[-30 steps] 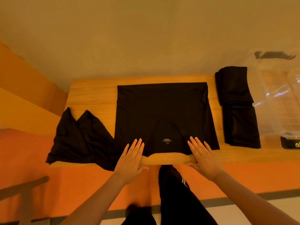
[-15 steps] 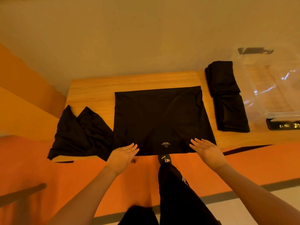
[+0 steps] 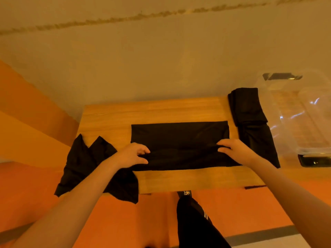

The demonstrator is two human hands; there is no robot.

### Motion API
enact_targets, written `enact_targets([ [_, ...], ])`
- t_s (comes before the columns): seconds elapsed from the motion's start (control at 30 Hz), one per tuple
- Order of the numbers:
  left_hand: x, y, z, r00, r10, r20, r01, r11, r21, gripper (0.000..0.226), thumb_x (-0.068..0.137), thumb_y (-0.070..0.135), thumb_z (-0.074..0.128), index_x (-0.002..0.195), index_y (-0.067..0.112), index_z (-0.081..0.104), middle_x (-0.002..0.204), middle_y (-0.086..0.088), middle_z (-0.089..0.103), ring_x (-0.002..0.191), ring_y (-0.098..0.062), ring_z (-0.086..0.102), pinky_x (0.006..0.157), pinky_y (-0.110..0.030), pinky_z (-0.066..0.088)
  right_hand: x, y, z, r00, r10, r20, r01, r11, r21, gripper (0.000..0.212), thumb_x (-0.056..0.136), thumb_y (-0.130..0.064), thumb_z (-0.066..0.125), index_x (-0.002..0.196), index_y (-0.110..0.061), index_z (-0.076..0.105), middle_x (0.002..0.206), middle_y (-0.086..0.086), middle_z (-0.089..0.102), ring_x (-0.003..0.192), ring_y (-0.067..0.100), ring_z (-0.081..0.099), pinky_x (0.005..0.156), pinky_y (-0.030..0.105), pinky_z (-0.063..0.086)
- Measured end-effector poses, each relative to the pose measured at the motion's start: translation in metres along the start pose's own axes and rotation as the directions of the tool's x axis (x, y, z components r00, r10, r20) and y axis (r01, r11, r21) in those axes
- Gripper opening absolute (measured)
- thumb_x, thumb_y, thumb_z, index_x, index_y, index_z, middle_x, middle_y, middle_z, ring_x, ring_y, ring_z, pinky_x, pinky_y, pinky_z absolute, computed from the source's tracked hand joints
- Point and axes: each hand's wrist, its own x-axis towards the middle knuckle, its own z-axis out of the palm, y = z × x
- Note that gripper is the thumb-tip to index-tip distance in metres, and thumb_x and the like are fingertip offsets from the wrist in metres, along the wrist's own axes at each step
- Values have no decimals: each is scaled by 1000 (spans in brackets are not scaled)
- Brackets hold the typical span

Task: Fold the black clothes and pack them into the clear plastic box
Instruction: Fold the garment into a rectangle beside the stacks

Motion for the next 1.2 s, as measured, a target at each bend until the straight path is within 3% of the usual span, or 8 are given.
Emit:
enact_targets([
  [0.17,46,11,-55,998,-64,-25,65,997,38,28,92,21,56,118,12,62,115,1,60,113,-14,54,83,-16,36,64,1,-40,990,-20,142,18,1000,10,17,92,-12,54,104,-12,66,101,2,65,95,13,60,90,30,49],
  [0.37,97,-14,-75,984,-163,-64,159,985,-65,32,88,27,62,116,11,64,114,-2,63,107,-17,56,87,-27,42,135,17,-56,980,65,187,-60,998,-36,15,91,-17,57,77,-22,62,79,-5,59,80,15,55,69,21,40],
  [0.6,115,-43,-60,920,-272,-282,213,952,-222,9,88,25,61,90,18,67,88,7,61,93,-14,57,64,-15,37,158,42,-41,975,211,75,-209,977,-35,11,89,-19,61,90,-10,67,88,4,61,88,22,57,71,27,42],
  [0.77,118,-48,-39,810,-334,-483,189,927,-323,24,88,28,61,102,10,66,101,-2,64,96,-18,58,76,-23,42,153,42,-35,965,259,-44,-262,954,-142,20,89,-30,58,95,-12,66,79,-2,58,79,18,57,69,29,45],
  [0.83,117,-44,-35,784,-292,-547,189,953,-238,26,88,26,61,106,8,65,106,-5,64,98,-18,57,79,-24,41,151,37,-32,977,153,-150,-192,936,-296,30,86,-37,60,104,-13,65,90,1,63,86,20,58,74,32,47],
  [0.9,119,-40,-33,752,-129,-646,163,987,-7,32,87,27,62,112,8,63,114,-6,62,107,-22,55,87,-28,42,153,31,-26,991,15,-134,-57,947,-315,44,84,-38,64,121,-16,59,118,3,61,111,23,53,94,36,41],
  [1.03,131,-20,-26,902,51,-428,52,973,227,51,86,39,59,133,21,49,136,-2,48,130,-22,35,107,-36,25,163,8,-12,999,3,39,-1,999,-37,53,82,-30,68,131,-19,51,133,0,52,123,16,47,104,29,34],
  [1.2,146,-6,-22,937,43,-347,-14,996,87,33,87,31,60,118,18,63,119,-1,61,117,-19,49,102,-33,33,176,-8,-2,993,9,114,10,986,-166,31,88,-23,61,118,-14,62,119,3,60,112,19,52,92,27,41],
])
